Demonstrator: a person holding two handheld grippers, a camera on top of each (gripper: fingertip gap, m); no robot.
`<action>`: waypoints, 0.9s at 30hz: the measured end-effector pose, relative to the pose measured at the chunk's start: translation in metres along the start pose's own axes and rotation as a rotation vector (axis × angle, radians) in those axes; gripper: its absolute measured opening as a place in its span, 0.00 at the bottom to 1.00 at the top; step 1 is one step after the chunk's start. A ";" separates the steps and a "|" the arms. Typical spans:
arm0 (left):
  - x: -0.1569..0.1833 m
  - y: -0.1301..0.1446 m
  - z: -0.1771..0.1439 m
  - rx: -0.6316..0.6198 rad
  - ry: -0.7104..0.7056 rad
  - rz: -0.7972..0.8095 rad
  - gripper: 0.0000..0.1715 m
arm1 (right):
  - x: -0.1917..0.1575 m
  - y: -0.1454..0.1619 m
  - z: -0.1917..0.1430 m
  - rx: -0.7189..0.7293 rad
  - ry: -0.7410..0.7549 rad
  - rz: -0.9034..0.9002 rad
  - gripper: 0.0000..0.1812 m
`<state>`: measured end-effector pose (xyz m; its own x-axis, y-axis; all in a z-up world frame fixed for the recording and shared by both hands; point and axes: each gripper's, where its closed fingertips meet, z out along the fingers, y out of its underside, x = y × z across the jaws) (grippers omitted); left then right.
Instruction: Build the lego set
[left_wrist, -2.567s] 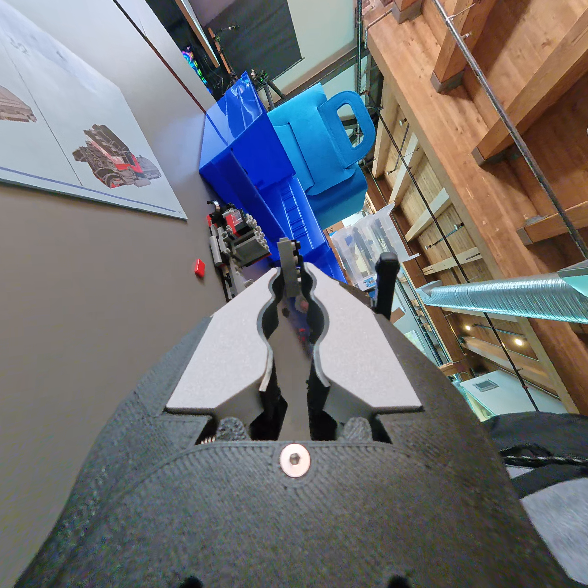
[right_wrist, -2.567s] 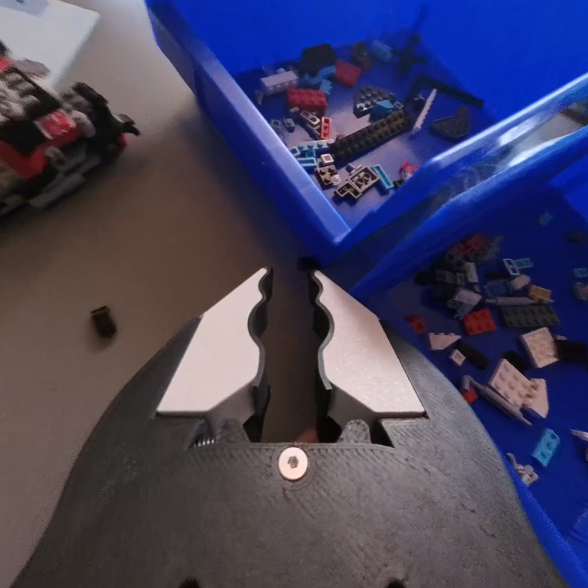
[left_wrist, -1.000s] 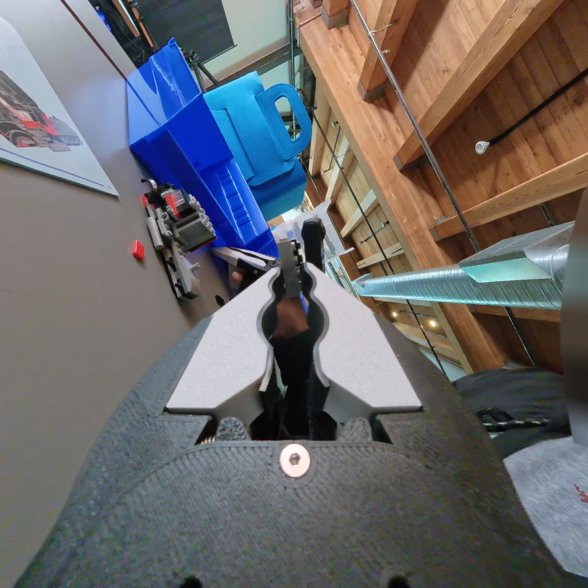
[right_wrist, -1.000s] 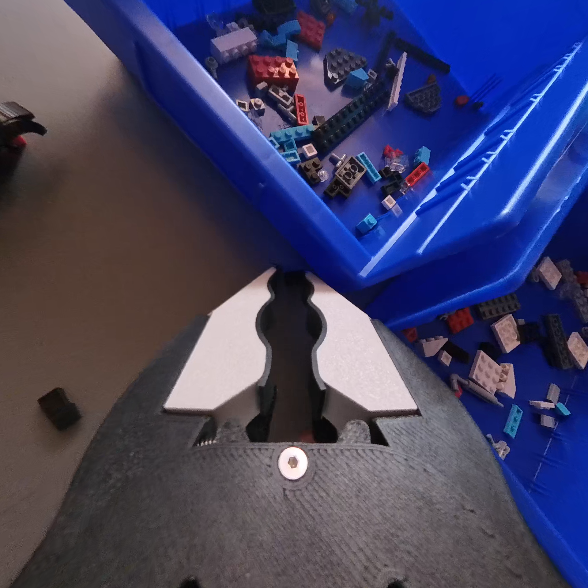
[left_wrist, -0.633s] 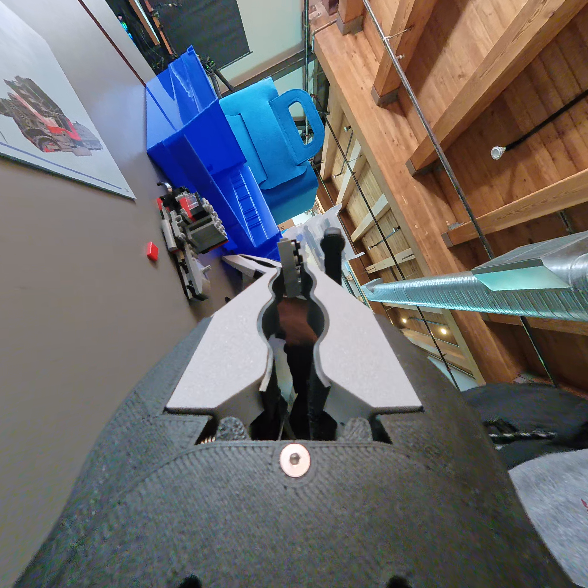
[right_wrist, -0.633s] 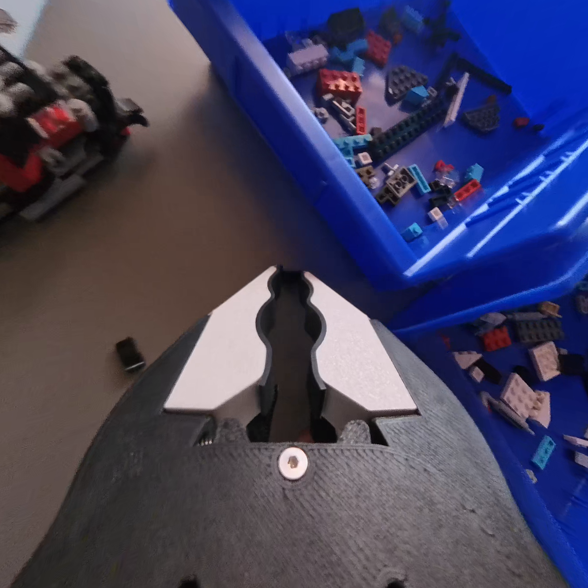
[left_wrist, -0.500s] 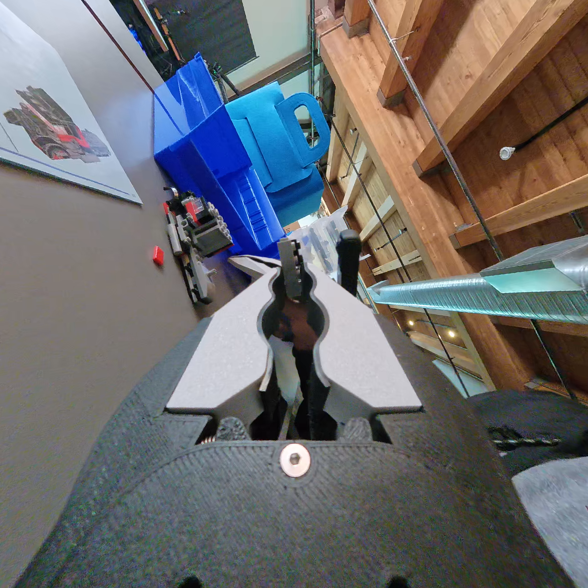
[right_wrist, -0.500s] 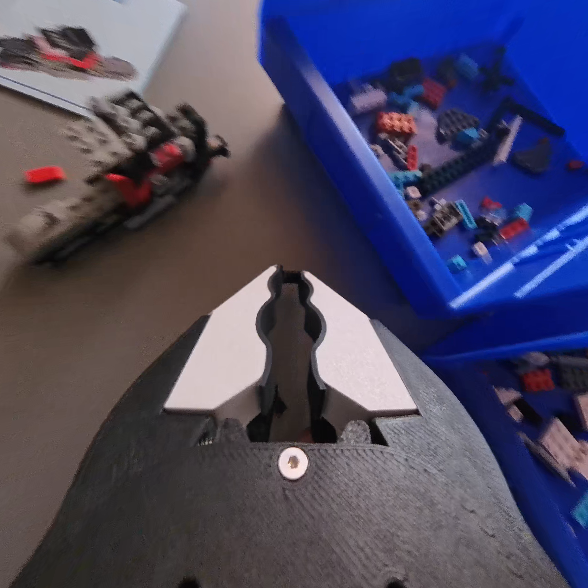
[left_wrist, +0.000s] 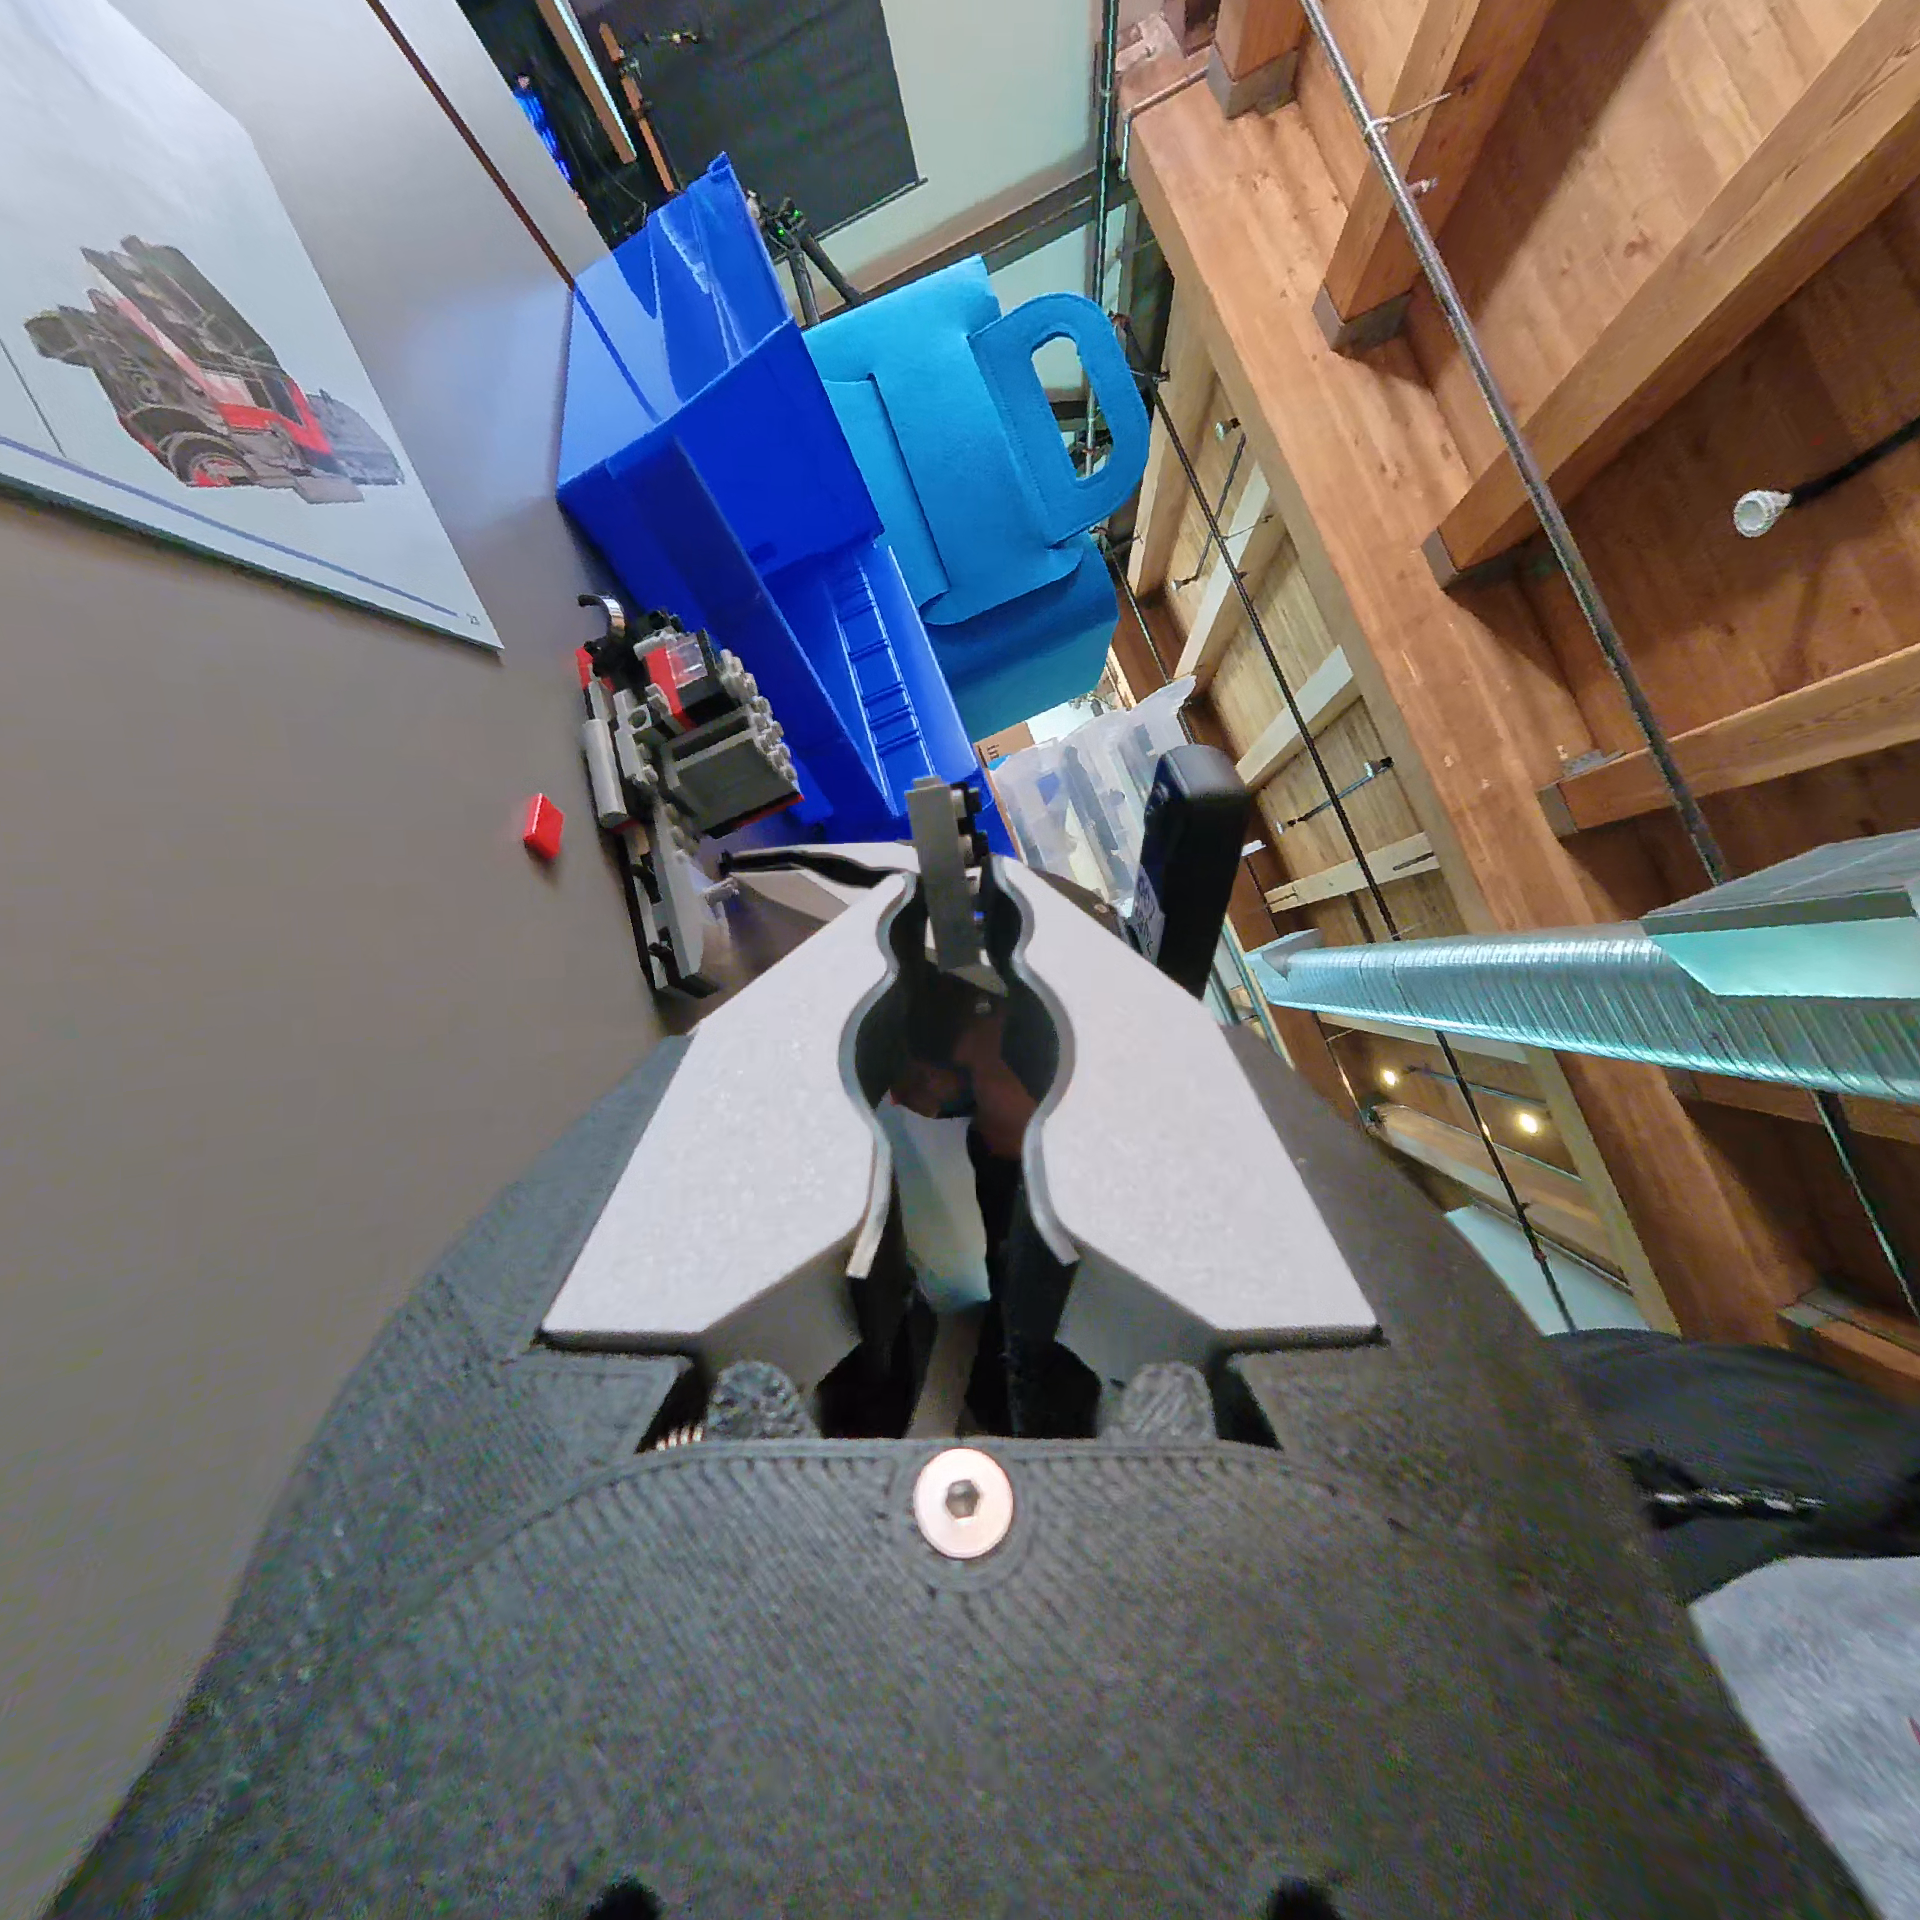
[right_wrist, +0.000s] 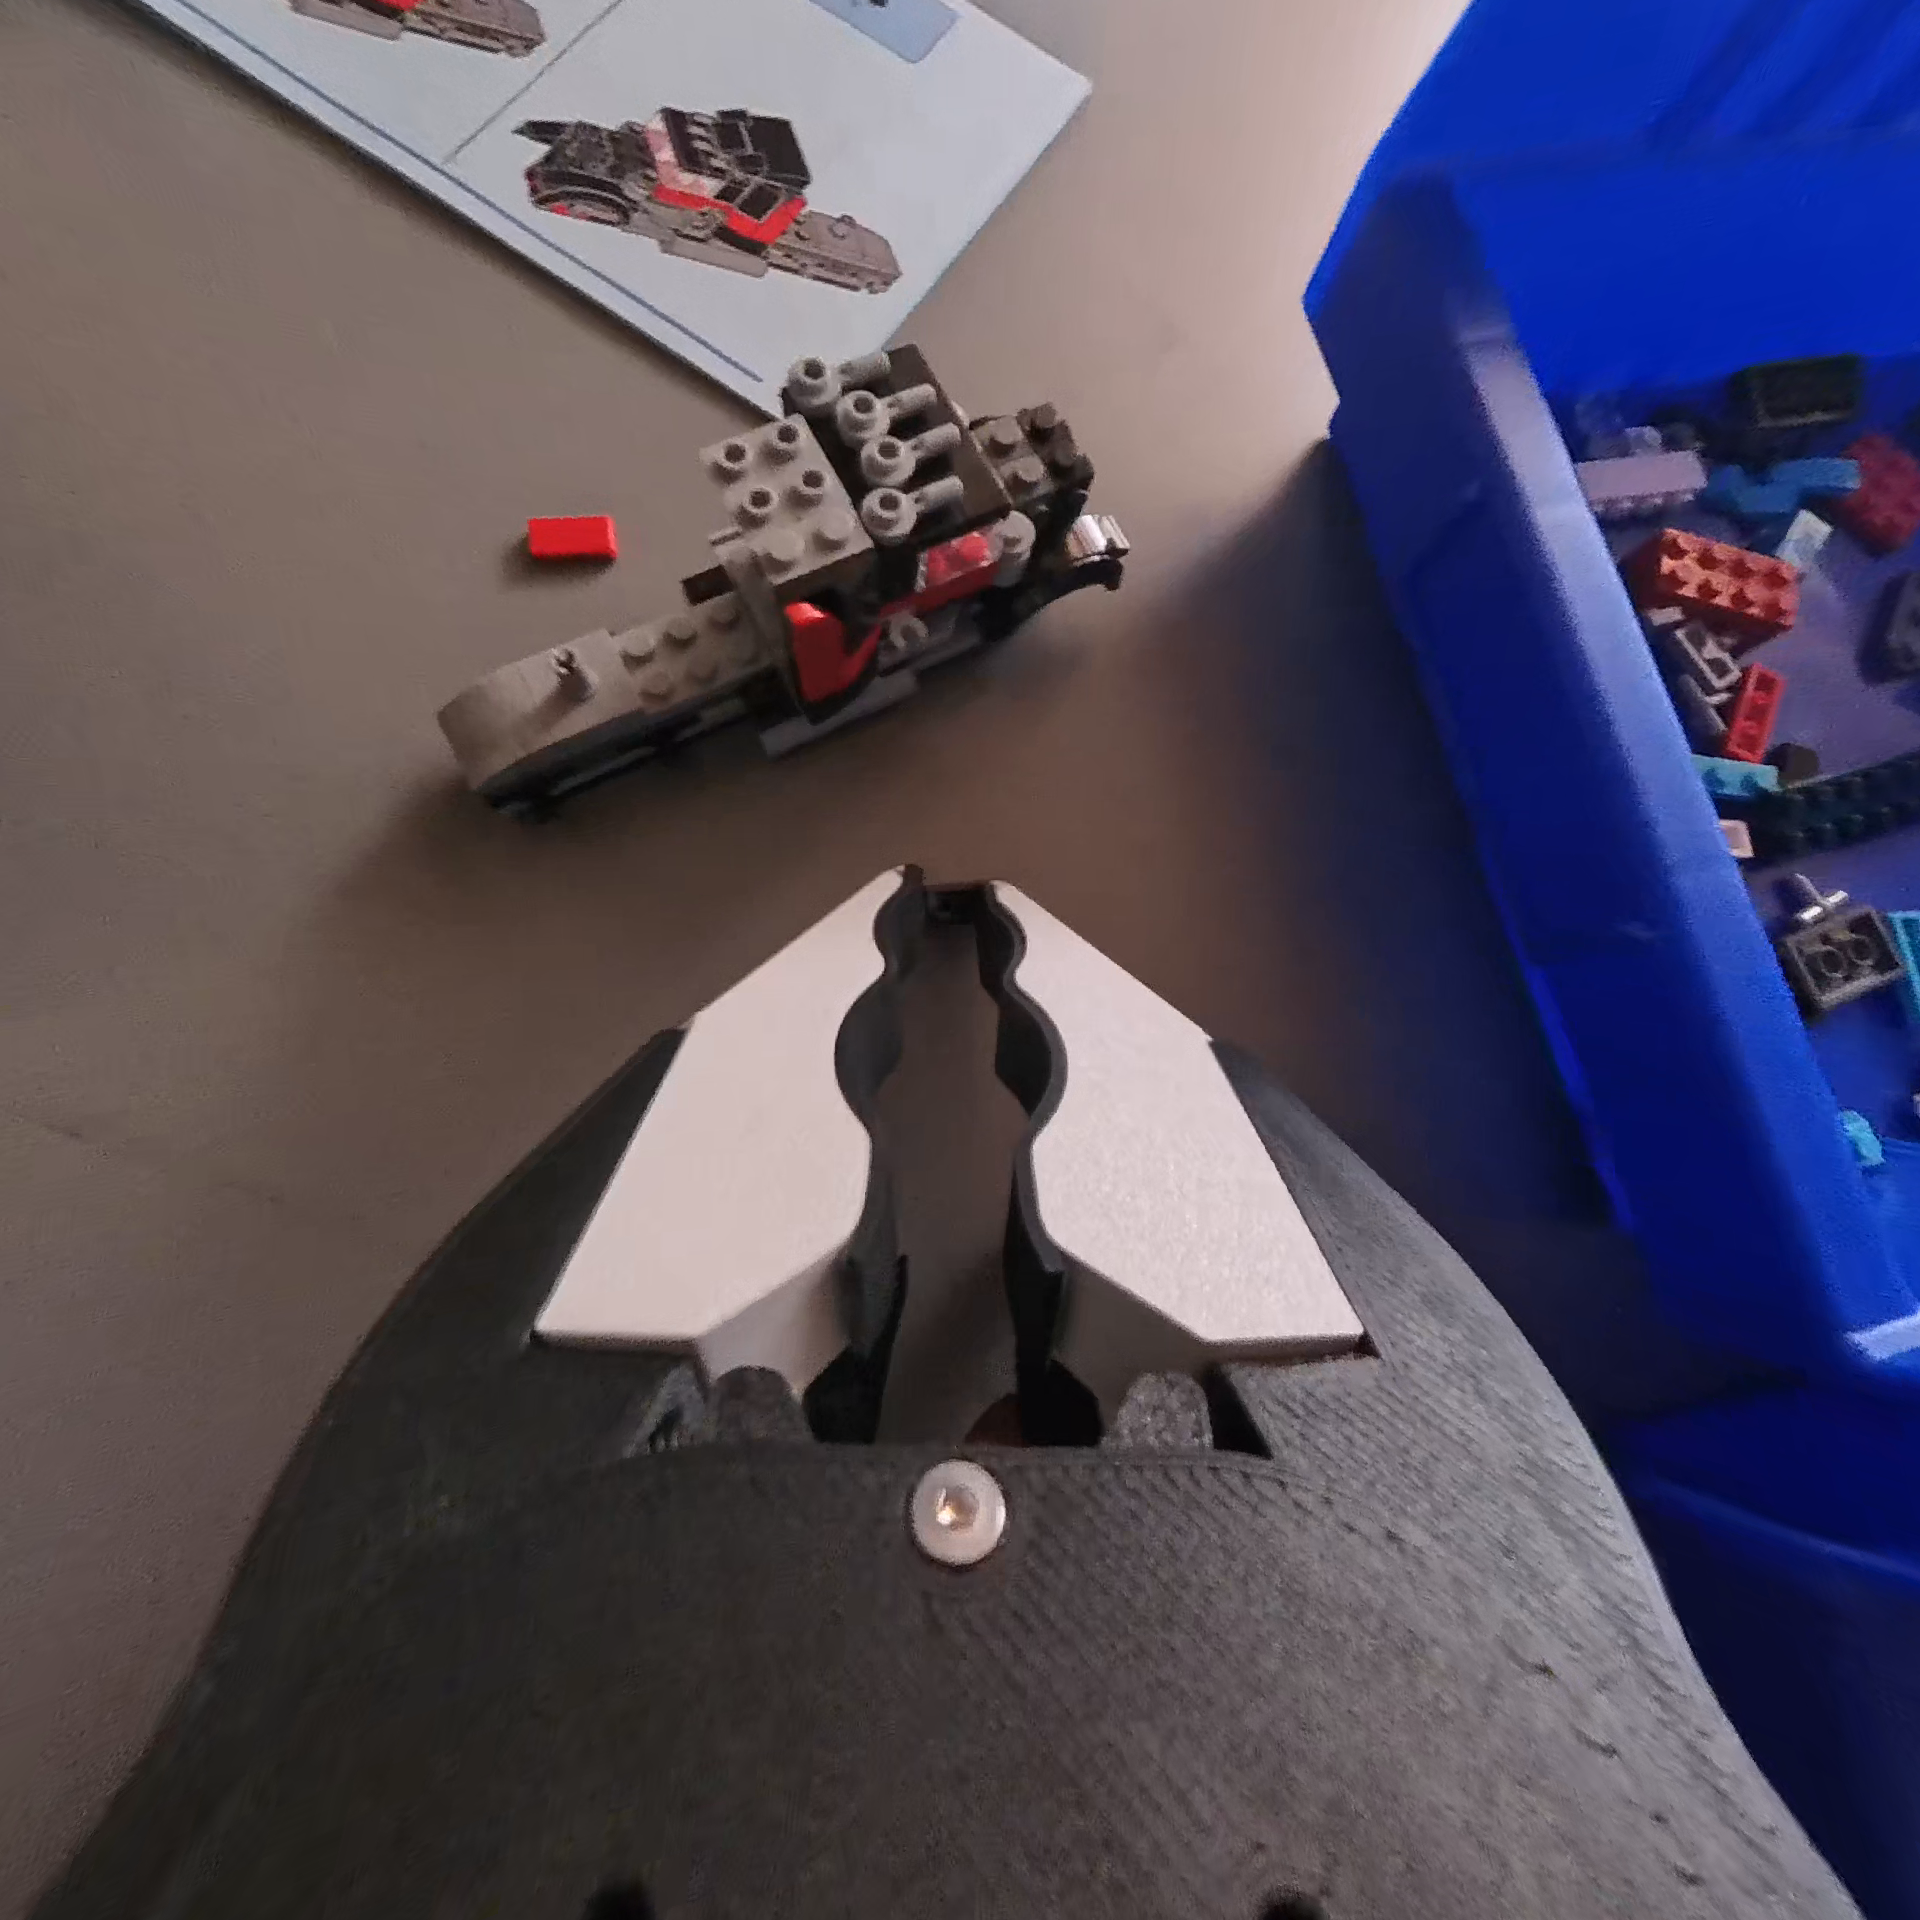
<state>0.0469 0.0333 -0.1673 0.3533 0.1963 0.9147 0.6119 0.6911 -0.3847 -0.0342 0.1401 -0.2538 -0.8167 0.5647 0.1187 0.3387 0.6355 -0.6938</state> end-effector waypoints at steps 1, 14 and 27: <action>-0.001 0.000 0.001 0.004 0.001 -0.011 0.07 | -0.001 -0.001 0.000 0.003 -0.009 -0.001 0.06; -0.007 0.005 0.006 0.035 -0.034 -0.056 0.06 | 0.007 0.000 -0.022 0.072 -0.069 0.002 0.17; -0.006 0.010 0.003 0.041 -0.042 -0.055 0.06 | 0.008 0.023 -0.018 -0.026 -0.098 0.034 0.18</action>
<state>0.0488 0.0407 -0.1762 0.2893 0.1852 0.9392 0.5997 0.7297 -0.3286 -0.0245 0.1688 -0.2565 -0.8456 0.5333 0.0243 0.3783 0.6307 -0.6776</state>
